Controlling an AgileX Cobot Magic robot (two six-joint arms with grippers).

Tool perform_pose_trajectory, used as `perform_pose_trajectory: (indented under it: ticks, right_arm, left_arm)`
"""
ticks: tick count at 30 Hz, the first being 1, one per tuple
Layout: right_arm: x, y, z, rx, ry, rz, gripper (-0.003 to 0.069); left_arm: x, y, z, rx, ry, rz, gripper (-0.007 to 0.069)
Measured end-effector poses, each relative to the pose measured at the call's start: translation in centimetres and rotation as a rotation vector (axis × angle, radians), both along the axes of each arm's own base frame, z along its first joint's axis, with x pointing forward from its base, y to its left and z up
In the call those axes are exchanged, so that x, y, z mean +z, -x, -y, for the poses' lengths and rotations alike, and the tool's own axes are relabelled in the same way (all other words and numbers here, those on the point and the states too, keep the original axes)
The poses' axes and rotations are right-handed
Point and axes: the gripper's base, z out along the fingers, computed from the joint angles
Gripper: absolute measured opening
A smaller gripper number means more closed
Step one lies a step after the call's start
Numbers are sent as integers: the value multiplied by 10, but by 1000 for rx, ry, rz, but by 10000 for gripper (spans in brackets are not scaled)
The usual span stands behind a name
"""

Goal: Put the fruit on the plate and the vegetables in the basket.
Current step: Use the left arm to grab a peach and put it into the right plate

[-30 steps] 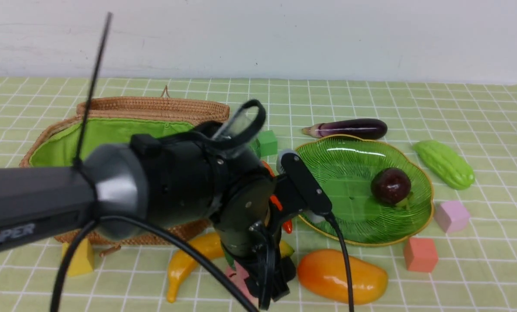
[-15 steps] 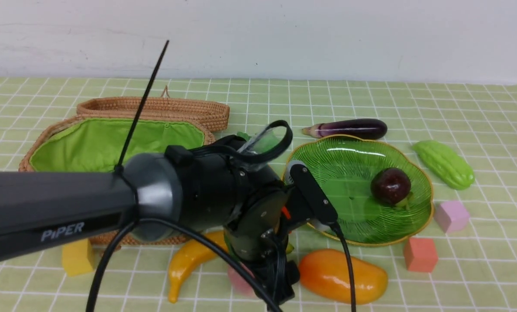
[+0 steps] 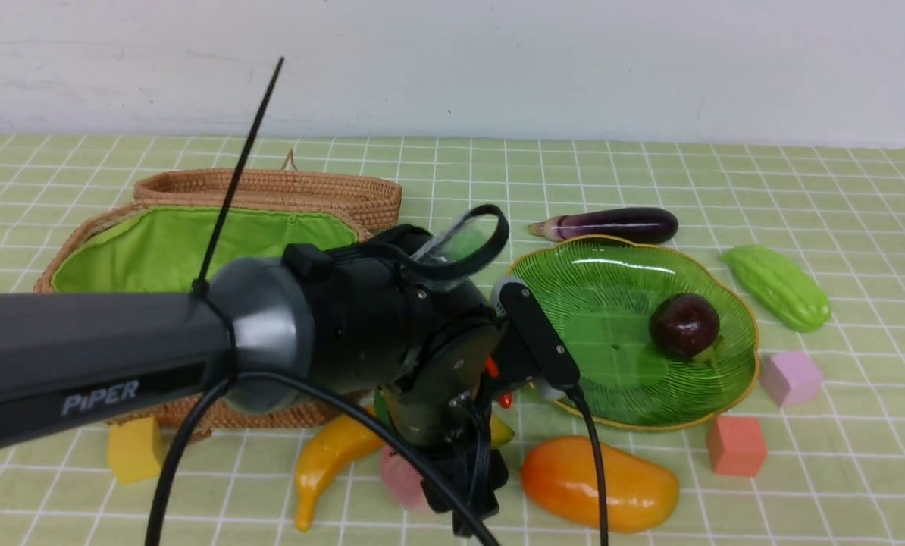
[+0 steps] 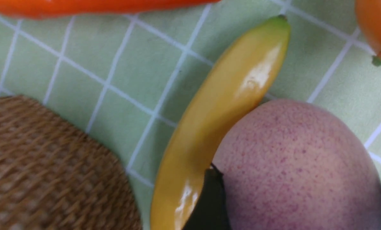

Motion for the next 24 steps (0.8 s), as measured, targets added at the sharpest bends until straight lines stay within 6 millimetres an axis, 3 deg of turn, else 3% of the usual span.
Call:
perform_pose_trajectory:
  ticks: [11,14,18,24]
  right_arm:
    - [2,0,-1,10,-17,11,84]
    - [4,-2,-1,-11,-38,33,84]
    - [6,-3,0,-24,-51,46,84]
    - [6,-3,0,-25,-53,49,84]
  left_arm:
    - [46,13,-6,37,142,21,607]
    - [67,14,-1,29,294,89,607]
    - [82,2,20,19,521,191,607]
    - [69,-29,56,10,654,267,607]
